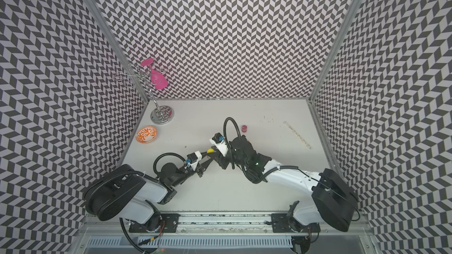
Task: Close the paint jar lid
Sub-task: Close the lid on the paint jar.
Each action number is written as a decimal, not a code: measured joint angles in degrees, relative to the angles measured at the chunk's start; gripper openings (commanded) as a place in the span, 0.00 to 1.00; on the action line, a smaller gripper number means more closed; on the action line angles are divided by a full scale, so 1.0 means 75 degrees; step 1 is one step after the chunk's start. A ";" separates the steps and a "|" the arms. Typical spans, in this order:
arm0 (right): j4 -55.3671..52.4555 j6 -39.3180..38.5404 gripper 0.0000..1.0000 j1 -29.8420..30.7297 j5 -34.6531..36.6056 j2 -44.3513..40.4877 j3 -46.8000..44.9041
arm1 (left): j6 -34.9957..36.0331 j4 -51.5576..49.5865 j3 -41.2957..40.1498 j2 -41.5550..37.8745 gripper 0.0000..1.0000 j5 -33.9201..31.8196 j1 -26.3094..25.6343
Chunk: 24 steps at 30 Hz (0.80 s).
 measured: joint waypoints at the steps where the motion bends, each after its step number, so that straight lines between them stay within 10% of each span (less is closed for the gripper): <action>1: 0.0000 0.0000 0.20 0.0000 -0.0006 0.0000 0.0000 | -0.0009 0.0000 0.0000 0.0000 0.26 0.0009 0.0000; 24: 0.0210 0.0015 0.20 0.0055 -0.0297 0.0102 0.0157 | 0.0187 -0.0385 -0.0376 -0.1020 0.26 -0.0554 -0.0061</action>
